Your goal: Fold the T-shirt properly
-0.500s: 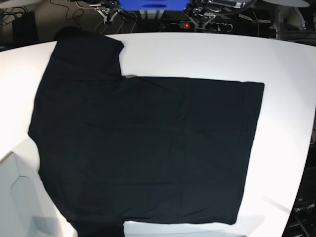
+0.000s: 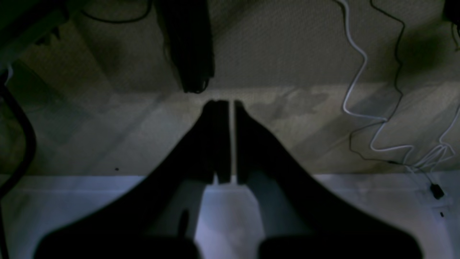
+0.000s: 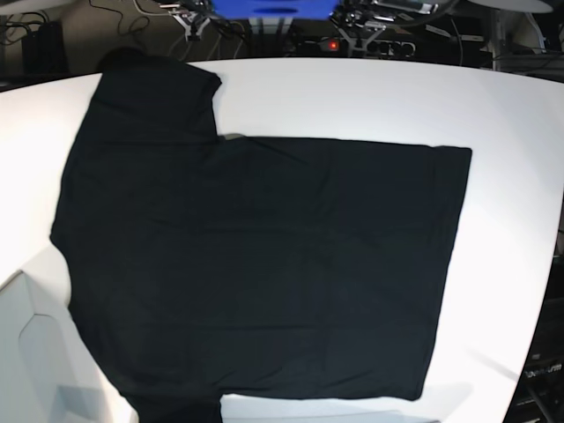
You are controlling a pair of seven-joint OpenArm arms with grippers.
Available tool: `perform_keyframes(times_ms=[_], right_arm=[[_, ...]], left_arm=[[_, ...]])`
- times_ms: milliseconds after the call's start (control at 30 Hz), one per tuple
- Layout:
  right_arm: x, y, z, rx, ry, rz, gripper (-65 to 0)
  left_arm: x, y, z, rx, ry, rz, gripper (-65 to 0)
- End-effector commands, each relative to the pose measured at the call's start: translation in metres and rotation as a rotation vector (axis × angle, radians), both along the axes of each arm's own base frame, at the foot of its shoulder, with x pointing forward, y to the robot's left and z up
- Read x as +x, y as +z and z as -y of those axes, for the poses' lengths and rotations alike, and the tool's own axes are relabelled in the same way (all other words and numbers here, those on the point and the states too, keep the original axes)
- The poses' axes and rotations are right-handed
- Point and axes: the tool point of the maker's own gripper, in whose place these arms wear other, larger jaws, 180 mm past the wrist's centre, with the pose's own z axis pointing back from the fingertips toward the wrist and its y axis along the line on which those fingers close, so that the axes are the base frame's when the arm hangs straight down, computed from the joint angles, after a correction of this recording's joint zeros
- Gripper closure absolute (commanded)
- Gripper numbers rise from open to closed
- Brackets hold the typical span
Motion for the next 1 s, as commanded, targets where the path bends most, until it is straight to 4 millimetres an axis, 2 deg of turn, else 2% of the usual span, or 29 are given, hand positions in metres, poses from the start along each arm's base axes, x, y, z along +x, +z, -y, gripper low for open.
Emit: perform_keyframes(times_ms=[0, 533, 600, 633, 700, 767, 833, 867, 967], right_arm=[[-0.004, 0.001, -0.003, 0.015, -0.01, 0.003, 0.0], [-0.012, 0.003, -0.003, 0.015, -0.011, -0.004, 0.0], [-0.012, 0.003, -0.003, 0.015, -0.011, -0.004, 0.0], [-0.013, 0.003, -0.003, 0.015, -0.011, -0.006, 0.0], [-0.022, 0.004, -0.003, 0.015, -0.011, -0.015, 0.0], [-0.024, 0.005, -0.004, 0.015, -0.01, -0.007, 0.0], [-0.036, 0.008, -0.003, 0.016, -0.013, -0.007, 0.0], [-0.037, 0.01, -0.003, 0.014, -0.014, 0.008, 0.0], [-0.052, 0.019, -0.001, 0.011, -0.01, 0.036, 0.0]], left_arm=[[-0.002, 0.0, -0.006, 0.019, 0.002, 0.0, 0.0], [-0.003, 0.0, -0.006, 0.019, 0.002, -0.002, 0.0], [-0.011, 0.001, -0.006, 0.019, 0.002, -0.013, 0.0], [-0.014, 0.001, -0.006, 0.019, 0.002, -0.017, 0.0], [-0.008, 0.001, -0.005, 0.014, -0.001, 0.01, 0.0], [-0.009, 0.004, -0.018, 0.032, -0.009, 0.042, 0.0], [-0.01, 0.008, -0.026, 0.042, -0.017, 0.076, 0.0], [-0.017, 0.011, -0.027, 0.041, -0.022, 0.083, 0.0], [-0.029, 0.021, -0.046, 0.065, -0.046, 0.108, 0.0]])
